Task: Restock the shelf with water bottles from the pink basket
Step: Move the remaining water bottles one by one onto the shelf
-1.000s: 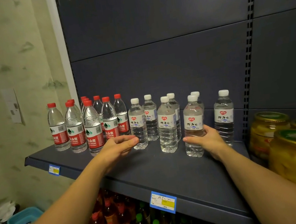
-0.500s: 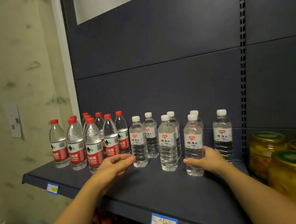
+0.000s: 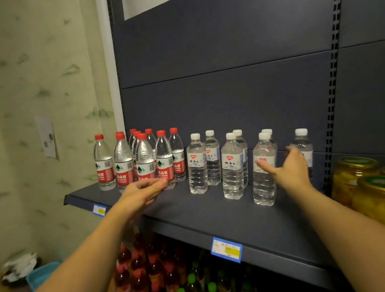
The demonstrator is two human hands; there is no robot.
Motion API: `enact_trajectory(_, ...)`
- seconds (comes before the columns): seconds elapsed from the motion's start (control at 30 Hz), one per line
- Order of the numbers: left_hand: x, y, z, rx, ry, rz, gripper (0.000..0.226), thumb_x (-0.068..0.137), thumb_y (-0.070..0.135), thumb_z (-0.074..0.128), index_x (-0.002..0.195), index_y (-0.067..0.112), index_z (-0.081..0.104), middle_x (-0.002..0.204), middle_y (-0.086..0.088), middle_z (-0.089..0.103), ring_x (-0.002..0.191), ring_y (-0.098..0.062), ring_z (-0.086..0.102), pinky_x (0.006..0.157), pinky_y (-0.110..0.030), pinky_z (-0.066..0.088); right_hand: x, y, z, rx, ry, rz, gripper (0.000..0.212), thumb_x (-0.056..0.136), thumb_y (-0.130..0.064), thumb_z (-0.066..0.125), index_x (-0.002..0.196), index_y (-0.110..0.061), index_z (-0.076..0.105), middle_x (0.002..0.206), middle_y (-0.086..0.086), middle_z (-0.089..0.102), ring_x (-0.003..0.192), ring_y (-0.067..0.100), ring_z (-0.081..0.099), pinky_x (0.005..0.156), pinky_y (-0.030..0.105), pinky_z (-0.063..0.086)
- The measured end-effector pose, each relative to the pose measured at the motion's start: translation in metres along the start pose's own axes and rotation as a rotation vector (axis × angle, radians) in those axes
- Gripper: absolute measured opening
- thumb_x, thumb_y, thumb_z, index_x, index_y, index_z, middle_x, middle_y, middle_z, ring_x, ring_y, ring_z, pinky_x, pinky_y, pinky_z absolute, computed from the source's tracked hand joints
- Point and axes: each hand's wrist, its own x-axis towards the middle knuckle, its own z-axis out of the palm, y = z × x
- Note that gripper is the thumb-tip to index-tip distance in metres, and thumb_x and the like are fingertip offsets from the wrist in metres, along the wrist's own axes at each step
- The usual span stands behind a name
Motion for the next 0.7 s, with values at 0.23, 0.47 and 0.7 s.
enact_trajectory(0.23,-0.047,0.004,-0.052,0.056,0.226,0.067,0.061,0.057,0.042,0.090,0.111,0.017,0.077,0.115,-0.006,0.079,0.115,-0.021,0.072,0.101,-0.034,0.055,-0.019,-0.079,0.012,0.126,0.067,-0.317,0.068,0.087,-0.042,0.075,0.141,-0.010,0.048,0.140,0.009,0.052,0.128,0.024,0.051,0.107,0.039,0.044)
enact_trajectory(0.47,-0.117,0.001,-0.130,0.101,0.489,0.053,0.060,0.064,0.041,0.091,0.115,0.012,0.077,0.116,-0.012,0.077,0.117,-0.023,0.071,0.101,-0.034,0.055,-0.096,-0.159,0.113,0.170,-0.326,-0.593,0.063,0.084,-0.042,0.077,0.136,-0.014,0.058,0.133,0.005,0.062,0.123,0.022,0.057,0.106,0.035,0.045)
enact_trajectory(0.7,-0.233,-0.028,-0.218,0.247,0.794,-0.091,0.045,0.079,0.031,0.087,0.118,0.012,0.076,0.109,-0.003,0.079,0.109,-0.019,0.071,0.093,-0.031,0.056,-0.210,-0.203,0.231,0.224,-0.852,-0.626,0.077,0.079,-0.057,0.077,0.139,-0.015,0.058,0.138,0.003,0.062,0.126,0.019,0.057,0.106,0.038,0.048)
